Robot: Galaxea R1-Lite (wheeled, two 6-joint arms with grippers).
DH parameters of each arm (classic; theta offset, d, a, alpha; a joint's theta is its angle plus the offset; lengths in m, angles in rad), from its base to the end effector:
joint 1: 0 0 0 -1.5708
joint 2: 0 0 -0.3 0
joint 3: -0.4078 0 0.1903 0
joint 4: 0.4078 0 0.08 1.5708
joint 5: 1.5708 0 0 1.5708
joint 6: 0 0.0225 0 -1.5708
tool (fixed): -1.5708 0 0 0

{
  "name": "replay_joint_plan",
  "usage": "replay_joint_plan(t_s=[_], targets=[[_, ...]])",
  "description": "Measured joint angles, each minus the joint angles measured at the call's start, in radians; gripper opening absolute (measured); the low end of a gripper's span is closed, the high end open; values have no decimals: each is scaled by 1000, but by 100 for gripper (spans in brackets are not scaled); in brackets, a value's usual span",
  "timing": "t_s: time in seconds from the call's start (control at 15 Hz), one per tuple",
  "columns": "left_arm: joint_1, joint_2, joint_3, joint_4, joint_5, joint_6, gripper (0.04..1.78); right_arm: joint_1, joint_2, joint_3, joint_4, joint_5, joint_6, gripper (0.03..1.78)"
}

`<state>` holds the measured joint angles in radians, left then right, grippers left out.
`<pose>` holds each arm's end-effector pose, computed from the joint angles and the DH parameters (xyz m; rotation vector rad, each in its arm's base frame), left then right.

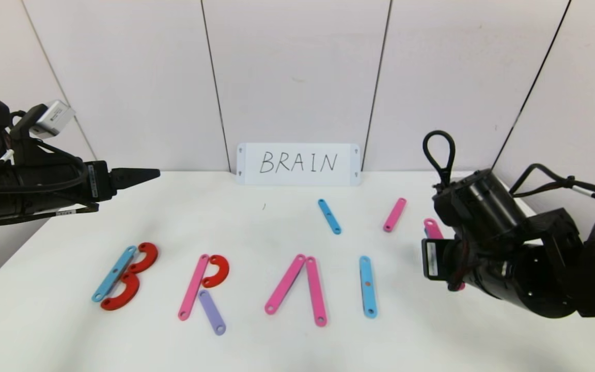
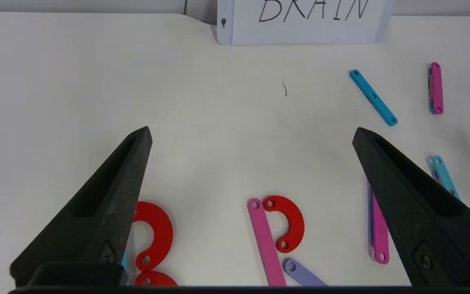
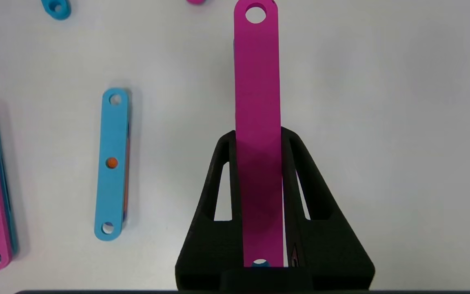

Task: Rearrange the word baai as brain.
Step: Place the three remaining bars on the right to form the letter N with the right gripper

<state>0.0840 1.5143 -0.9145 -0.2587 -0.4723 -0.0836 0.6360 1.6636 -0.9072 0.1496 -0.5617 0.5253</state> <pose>0.2641 0.0120 0.2297 -0.1760 0.3461 -0.3707 0.2225 0.1494 0.1558 -0.0101 0.7323 -0.1261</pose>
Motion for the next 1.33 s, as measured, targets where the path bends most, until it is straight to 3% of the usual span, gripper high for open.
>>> replay_joint_plan(t_s=[0.27, 0.93, 1.33], targets=[[0, 1, 0, 0, 0, 0, 173, 27, 85, 80, -121, 6, 58, 30], [0, 4, 0, 0, -1, 1, 173, 29, 174, 116, -128, 35, 81, 30], [0, 4, 2, 0, -1, 1, 173, 26, 214, 87, -189, 40, 80, 30]])
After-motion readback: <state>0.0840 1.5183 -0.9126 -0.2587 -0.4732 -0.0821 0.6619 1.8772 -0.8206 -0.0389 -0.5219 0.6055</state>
